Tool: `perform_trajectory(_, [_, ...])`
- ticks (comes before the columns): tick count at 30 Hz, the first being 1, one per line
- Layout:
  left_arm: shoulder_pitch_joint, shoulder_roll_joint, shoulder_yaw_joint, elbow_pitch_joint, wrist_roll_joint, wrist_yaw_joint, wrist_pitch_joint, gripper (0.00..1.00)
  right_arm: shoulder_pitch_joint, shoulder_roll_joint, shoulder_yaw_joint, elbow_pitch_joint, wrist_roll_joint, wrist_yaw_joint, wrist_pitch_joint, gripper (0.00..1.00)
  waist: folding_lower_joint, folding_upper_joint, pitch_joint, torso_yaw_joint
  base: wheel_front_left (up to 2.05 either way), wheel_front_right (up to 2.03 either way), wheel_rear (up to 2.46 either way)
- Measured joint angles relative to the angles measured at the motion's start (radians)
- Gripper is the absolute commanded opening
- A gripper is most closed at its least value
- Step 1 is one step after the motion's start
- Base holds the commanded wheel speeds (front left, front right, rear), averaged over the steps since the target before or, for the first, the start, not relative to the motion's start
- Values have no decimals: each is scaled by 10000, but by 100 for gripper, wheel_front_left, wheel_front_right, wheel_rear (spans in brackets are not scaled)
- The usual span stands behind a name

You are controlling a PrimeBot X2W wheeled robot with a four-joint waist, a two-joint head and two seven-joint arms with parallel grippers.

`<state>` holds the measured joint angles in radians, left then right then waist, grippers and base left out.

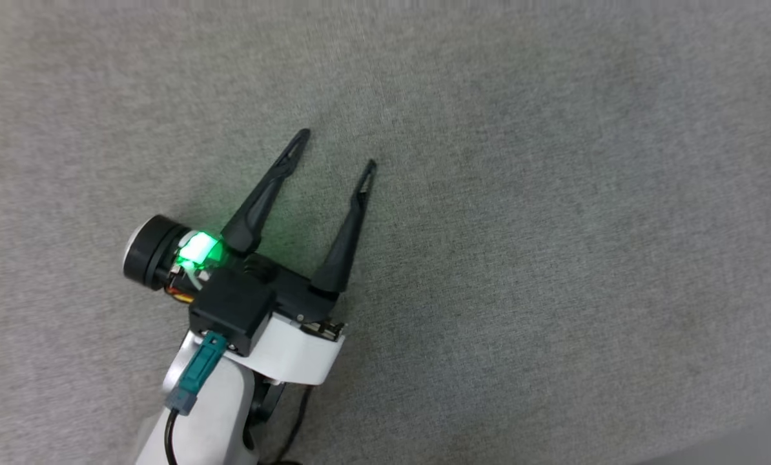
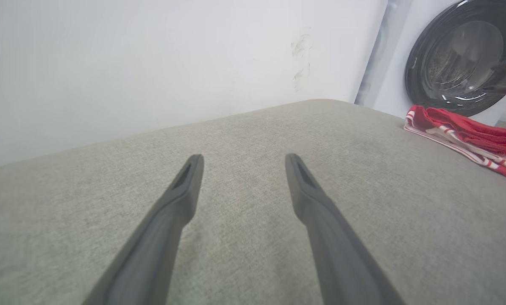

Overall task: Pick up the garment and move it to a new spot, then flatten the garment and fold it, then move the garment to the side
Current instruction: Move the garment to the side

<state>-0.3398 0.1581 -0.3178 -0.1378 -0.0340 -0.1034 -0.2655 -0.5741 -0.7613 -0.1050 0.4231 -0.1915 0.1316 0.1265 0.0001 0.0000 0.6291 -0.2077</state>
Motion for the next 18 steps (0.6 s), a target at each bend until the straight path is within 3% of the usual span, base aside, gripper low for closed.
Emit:
perform_trajectory(6, [709, -226, 746, 79, -245, 428, 25, 100, -116, 819, -121, -1012, 217, 0, -700, 100, -1, 0, -1207, 210, 0, 0, 0])
perform_trajectory(14, [1903, -318, 1935, 242, -416, 683, 25, 100, 1205, 3066, -272, -3095, 1009, -4, -1593, 100, -2, 0, -3000, 734, 0, 0, 0])
perform_trajectory(18, [2344, -355, 2274, 359, -493, 594, 25, 100, 2282, 4057, -67, -4057, 1538, -6, -1887, 100, -2, 0, -3718, 1101, 0, 0, 0])
